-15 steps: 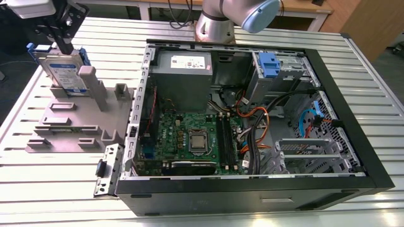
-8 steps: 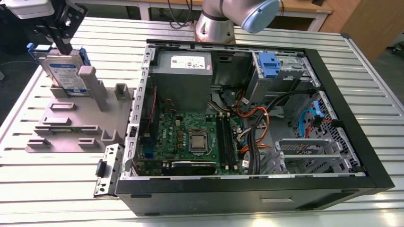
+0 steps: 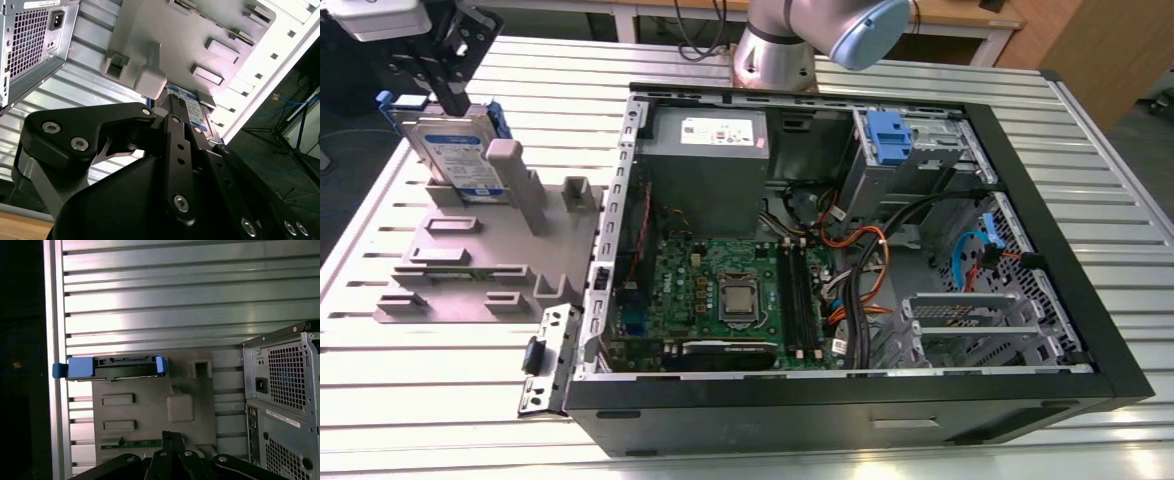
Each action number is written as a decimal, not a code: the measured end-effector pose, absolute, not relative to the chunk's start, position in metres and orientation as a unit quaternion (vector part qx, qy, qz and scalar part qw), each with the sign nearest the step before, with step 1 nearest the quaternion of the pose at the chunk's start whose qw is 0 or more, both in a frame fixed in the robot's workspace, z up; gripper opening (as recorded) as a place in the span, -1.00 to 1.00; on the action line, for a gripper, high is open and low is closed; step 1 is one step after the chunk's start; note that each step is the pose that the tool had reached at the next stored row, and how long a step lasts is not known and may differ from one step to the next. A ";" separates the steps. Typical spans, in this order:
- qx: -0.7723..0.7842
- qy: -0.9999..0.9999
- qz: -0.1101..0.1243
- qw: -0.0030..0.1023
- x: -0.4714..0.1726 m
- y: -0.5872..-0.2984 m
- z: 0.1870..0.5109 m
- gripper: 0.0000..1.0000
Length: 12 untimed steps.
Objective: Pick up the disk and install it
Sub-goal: 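Reach for the disk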
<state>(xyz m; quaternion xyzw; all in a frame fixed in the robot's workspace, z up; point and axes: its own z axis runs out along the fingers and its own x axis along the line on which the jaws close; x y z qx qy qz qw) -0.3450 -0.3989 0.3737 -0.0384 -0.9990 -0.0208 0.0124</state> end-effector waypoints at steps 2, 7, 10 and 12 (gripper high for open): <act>-0.038 -0.999 -0.021 0.013 -0.345 -0.399 0.374 -0.79; -0.038 -0.999 -0.021 0.014 -0.347 -0.399 0.373 -0.79; -0.038 -0.999 -0.021 0.015 -0.347 -0.399 0.373 -0.79; -0.038 -0.999 -0.021 0.015 -0.348 -0.399 0.373 -0.79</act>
